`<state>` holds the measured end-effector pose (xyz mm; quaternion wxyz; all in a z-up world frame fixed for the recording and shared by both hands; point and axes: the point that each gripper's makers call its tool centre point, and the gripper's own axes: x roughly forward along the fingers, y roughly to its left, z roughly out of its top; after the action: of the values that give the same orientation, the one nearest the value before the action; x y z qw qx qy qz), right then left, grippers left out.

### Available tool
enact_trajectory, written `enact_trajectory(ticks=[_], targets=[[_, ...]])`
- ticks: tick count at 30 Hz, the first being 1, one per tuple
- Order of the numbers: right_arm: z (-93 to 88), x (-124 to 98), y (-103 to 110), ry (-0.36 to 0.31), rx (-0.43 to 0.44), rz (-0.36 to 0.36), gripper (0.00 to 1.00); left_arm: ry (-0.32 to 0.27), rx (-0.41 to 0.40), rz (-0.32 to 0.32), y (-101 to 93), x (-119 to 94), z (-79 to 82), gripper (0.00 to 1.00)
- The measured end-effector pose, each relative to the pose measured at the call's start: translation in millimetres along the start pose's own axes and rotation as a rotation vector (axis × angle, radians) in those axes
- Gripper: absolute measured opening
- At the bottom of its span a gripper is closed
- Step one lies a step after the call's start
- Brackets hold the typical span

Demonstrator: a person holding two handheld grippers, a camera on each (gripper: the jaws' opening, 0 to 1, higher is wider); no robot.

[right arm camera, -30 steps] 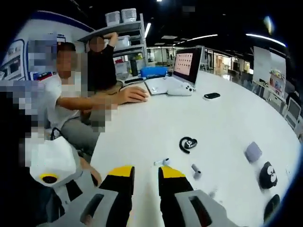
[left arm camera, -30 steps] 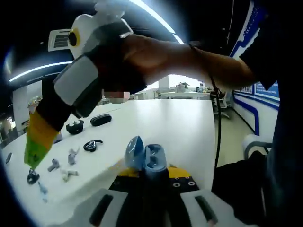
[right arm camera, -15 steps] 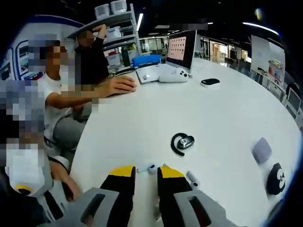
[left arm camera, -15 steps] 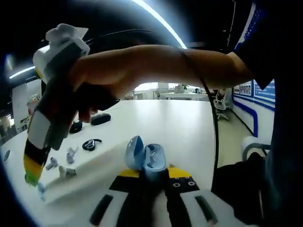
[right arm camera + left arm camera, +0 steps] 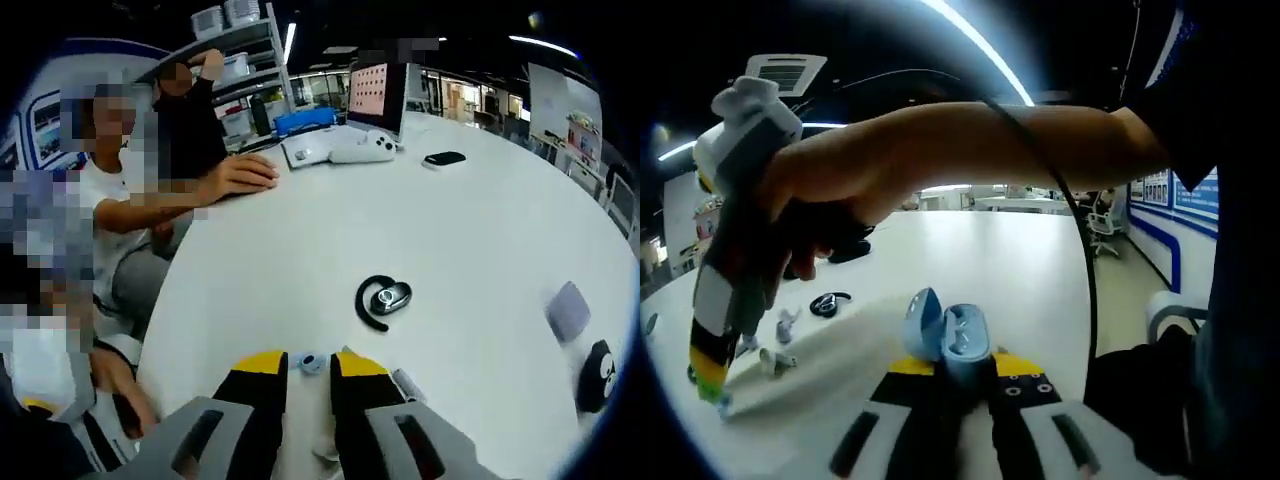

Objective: Pick up the earbuds from the table and place the earbuds into the earbud case

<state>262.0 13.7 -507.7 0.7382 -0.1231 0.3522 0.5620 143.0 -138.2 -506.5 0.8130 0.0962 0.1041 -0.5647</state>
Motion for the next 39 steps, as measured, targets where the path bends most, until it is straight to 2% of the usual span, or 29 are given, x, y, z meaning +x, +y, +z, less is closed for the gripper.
enact_trajectory(ticks=[11, 19, 26, 30, 34, 39], targets=[[-1.8, 4.3, -1.9, -0.002, 0.029, -0.001, 0.11, 0.0, -0.013, -0.005, 1.2, 0.8, -0.7, 0.19], [-0.9, -3.6, -1.8, -0.031, 0.04, -0.002, 0.13, 0.0, -0.017, -0.005, 2.1, 1.3, -1.3, 0.19], [-13.9, -4.2, 0.9, 0.008, -0.043, -0.001, 0.16, 0.001, -0.022, -0.006, 1.8, 1.1, -1.7, 0.19], [-10.8, -3.1, -0.1, -0.01, -0.051, -0.013, 0.15, 0.003, -0.027, -0.008, 1.7, 1.1, -1.9, 0.19], [-11.2, -1.8, 0.8, -0.01, -0.133, -0.038, 0.15, 0.003, -0.027, -0.005, 1.3, 0.9, -1.9, 0.19], [-11.2, -1.4, -1.5, -0.026, -0.17, -0.059, 0.13, 0.004, -0.035, -0.007, 1.4, 1.1, -2.0, 0.19]])
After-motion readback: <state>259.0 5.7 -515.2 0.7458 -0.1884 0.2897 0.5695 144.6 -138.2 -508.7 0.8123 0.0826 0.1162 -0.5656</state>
